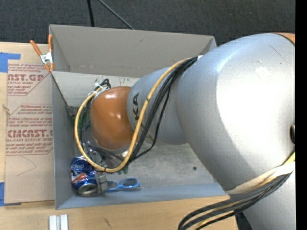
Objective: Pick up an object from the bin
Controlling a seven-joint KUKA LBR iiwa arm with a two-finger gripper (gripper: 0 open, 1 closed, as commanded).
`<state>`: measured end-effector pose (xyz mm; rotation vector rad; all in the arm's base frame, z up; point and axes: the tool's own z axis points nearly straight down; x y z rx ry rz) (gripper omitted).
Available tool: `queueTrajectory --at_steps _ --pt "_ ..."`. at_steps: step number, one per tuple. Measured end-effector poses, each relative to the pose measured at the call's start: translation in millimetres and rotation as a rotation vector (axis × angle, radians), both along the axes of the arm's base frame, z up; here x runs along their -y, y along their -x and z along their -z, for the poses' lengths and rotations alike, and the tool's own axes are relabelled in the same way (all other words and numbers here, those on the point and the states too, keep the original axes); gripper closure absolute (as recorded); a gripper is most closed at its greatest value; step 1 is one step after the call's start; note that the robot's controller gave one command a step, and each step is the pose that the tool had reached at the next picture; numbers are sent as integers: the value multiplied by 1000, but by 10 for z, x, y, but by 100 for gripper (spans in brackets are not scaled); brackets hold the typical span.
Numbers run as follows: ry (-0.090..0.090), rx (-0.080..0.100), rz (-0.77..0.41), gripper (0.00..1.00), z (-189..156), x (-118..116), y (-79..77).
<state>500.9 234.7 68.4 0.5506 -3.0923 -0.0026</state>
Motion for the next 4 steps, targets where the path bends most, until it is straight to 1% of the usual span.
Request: queueTrajectory --at_steps 1,2,3,4 --pt "1 2 4 100 -19 18 -17" --pt "-3 12 -57 100 -1484 39 -193" --pt "-1 3 -57 0 -1436 44 -174" --pt "3 -6 141 0 -298 -13 115"
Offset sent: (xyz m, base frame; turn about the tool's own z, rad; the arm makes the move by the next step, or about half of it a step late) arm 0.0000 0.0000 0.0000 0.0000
